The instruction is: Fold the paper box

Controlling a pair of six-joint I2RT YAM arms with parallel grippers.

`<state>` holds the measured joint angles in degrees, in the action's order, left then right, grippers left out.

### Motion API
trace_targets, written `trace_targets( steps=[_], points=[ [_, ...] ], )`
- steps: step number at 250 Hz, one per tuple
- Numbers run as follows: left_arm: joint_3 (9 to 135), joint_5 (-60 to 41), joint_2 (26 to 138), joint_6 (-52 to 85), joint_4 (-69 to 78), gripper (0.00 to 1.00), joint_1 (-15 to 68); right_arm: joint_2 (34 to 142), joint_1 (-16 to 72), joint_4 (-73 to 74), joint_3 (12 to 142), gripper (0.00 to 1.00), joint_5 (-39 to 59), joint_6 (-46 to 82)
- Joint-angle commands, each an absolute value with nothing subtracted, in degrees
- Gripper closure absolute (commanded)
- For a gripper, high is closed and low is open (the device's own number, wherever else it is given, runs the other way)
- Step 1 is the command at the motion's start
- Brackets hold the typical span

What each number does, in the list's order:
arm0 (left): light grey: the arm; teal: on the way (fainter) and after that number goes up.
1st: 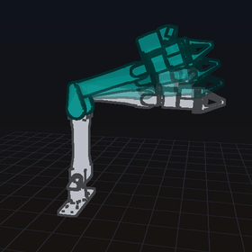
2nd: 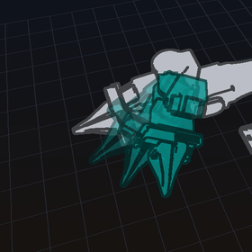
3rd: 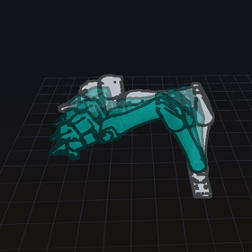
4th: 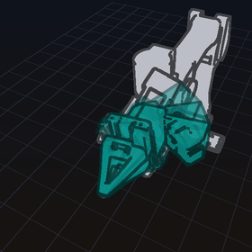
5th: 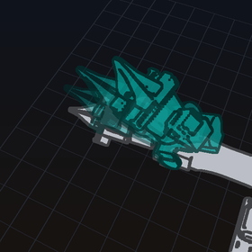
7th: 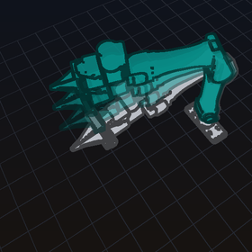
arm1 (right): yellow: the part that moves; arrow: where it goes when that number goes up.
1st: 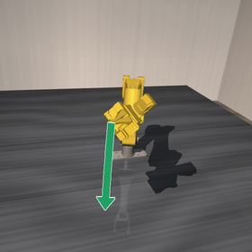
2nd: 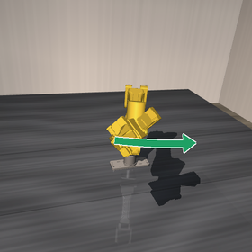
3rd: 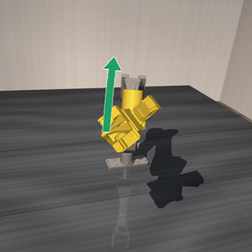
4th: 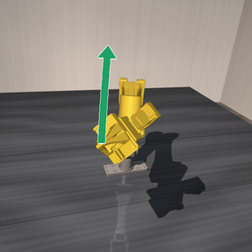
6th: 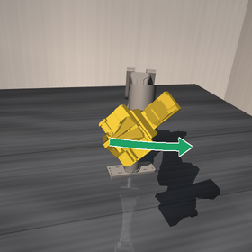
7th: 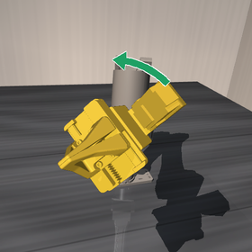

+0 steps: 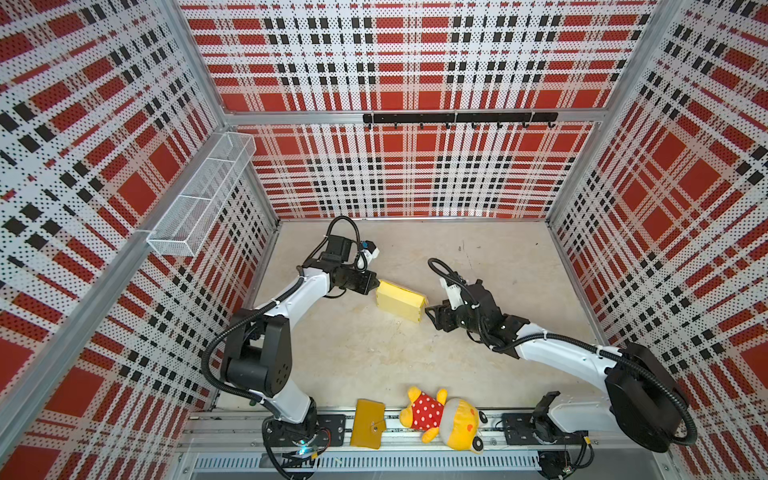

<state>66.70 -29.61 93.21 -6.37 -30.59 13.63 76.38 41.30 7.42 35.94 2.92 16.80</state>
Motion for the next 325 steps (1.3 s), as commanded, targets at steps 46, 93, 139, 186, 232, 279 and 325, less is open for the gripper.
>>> trace_targets(
  steps=[46,93,139,186,232,279,325],
  points=[
    [69.08,-30.02,92.02,-5.93,-32.37,1.00,14.24,88.90,41.13,45.13,26.07,0.23,6.06,-1.14],
    [69.16,-30.16,92.04,-5.84,-32.50,1.00,14.28,102.12,41.13,64.17,27.18,0.23,9.27,-4.39],
    [69.52,-30.19,91.76,-5.56,-32.77,1.00,14.46,108.37,40.79,70.09,29.39,0.27,10.62,-4.83],
    [70.31,-31.15,91.43,-4.52,-33.49,1.00,14.46,109.71,40.54,70.17,30.20,0.33,10.85,-5.36],
    [71.75,-31.38,91.58,-3.88,-34.62,1.00,14.65,110.69,39.41,70.66,30.49,0.46,12.55,-5.61],
    [72.07,-31.09,92.19,-3.95,-34.98,1.00,14.88,111.83,38.93,70.75,31.38,0.52,13.95,-5.76],
    [72.06,-30.55,93.07,-4.13,-35.29,1.00,14.85,111.98,38.68,70.84,31.81,0.51,14.24,-5.54]
  ],
)
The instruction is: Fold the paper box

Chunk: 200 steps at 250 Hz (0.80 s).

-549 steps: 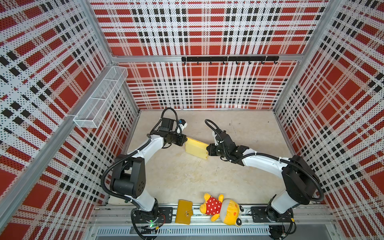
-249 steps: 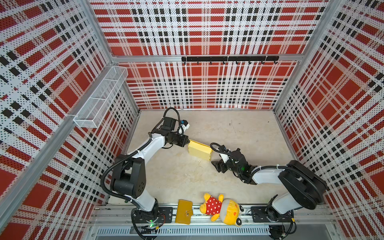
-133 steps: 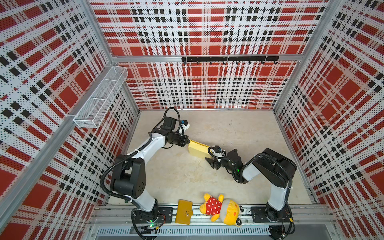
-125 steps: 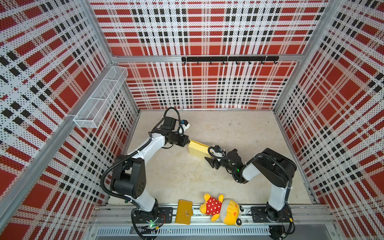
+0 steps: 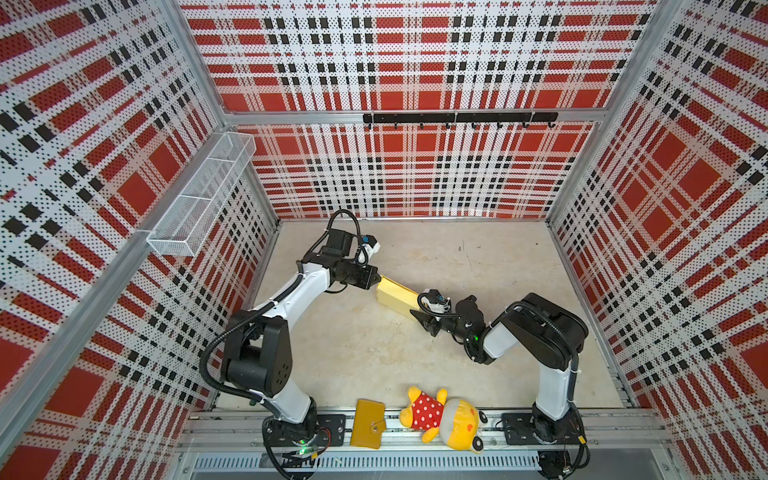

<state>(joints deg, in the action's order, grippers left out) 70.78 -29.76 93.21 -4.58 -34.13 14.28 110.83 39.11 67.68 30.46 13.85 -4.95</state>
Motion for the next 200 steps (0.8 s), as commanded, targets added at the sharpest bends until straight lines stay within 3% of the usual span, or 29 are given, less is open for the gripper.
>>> trace_targets(
  steps=[1,83,200],
  points=[
    [72.07,-30.57,93.07,-4.13,-35.31,1.00,14.85,111.98,38.67,70.71,31.77,0.51,14.24,-5.49],
    [71.96,-27.95,94.21,-4.75,-35.51,1.00,14.42,107.31,38.47,67.07,29.17,0.33,12.60,-5.28],
    [72.03,-27.68,94.83,-4.29,-35.43,1.00,14.50,96.46,38.76,63.89,20.22,0.30,7.21,1.22]
  ],
)
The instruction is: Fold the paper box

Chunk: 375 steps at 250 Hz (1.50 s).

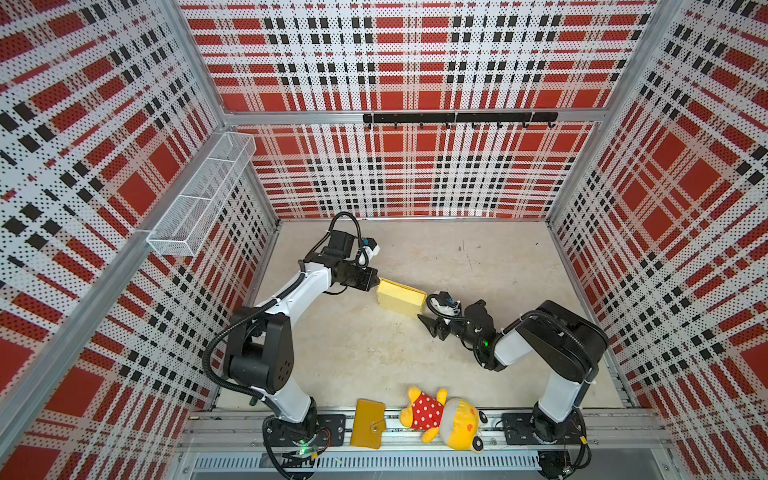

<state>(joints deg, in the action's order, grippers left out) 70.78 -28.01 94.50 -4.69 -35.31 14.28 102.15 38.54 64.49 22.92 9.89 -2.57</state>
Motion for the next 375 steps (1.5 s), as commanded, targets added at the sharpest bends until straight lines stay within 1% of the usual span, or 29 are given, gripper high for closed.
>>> trace_targets(
  steps=[1,22,57,79,105,140,182,229,265,298,313,354,375],
  points=[
    [72.00,-27.68,94.83,-4.30,-35.43,1.00,14.46,96.17,38.80,63.63,20.17,0.30,7.08,1.36],
    [72.07,-27.86,94.92,-4.11,-35.42,1.00,14.39,88.72,39.63,53.81,20.33,0.31,4.97,3.88],
    [71.98,-28.37,94.84,-3.44,-35.34,1.00,14.25,76.21,40.61,22.58,28.90,0.35,1.65,8.61],
    [71.98,-28.35,94.84,-3.44,-35.21,1.00,14.20,71.72,40.61,10.53,33.71,0.38,-0.27,13.75],
    [71.89,-28.36,94.78,-3.44,-35.07,1.00,14.18,70.11,40.61,0.44,38.76,0.42,-1.42,20.56],
    [71.89,-28.20,94.83,-3.50,-35.07,1.00,14.19,74.06,40.61,-12.91,48.13,0.43,0.37,27.63],
    [71.98,-28.18,95.10,-3.51,-34.98,1.00,14.31,78.35,40.61,-17.46,54.52,0.43,1.85,32.37],
    [72.15,-27.79,95.08,-3.70,-35.33,1.00,14.51,84.35,40.61,-18.15,59.34,0.47,4.09,32.48],
    [72.07,-27.64,95.10,-3.95,-35.25,1.00,14.55,89.42,40.52,-19.98,63.94,0.51,5.65,31.04],
    [72.33,-27.77,95.44,-3.80,-35.33,1.00,14.67,92.38,40.52,-21.61,66.63,0.58,6.42,31.18],
    [72.51,-27.77,95.62,-3.69,-35.49,1.00,14.76,92.76,40.52,-22.51,67.34,0.61,6.51,31.45],
    [72.69,-27.77,95.89,-3.69,-35.54,1.00,14.77,92.59,40.52,-24.25,67.89,0.65,6.68,32.51],
    [72.47,-27.77,95.89,-3.78,-35.46,1.00,14.70,92.49,40.52,-24.34,68.10,0.70,7.29,32.78]
  ],
)
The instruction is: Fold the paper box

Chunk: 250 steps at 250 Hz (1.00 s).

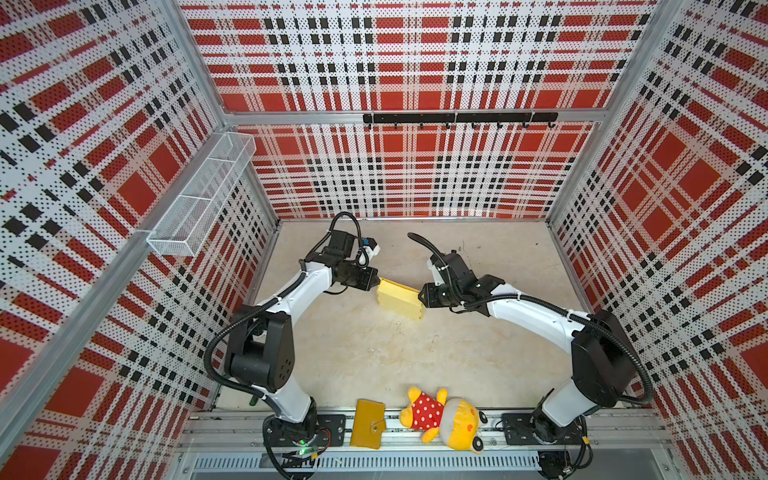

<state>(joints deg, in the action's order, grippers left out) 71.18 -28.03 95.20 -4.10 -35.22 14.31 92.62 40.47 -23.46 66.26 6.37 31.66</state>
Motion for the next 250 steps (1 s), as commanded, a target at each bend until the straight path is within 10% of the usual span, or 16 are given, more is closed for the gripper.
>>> trace_targets(
  steps=[1,149,250],
  points=[
    [72.44,-27.77,95.89,-3.78,-35.49,1.00,14.73,92.52,40.52,-24.34,68.11,0.70,7.34,32.83],
    [72.25,-28.58,96.31,-2.99,-34.98,1.00,15.37,94.56,40.07,-26.86,72.62,0.92,8.50,37.10],
    [71.55,-28.95,96.24,-0.43,-33.97,1.00,15.40,92.69,39.70,-27.68,68.85,0.73,4.77,42.22]
  ],
)
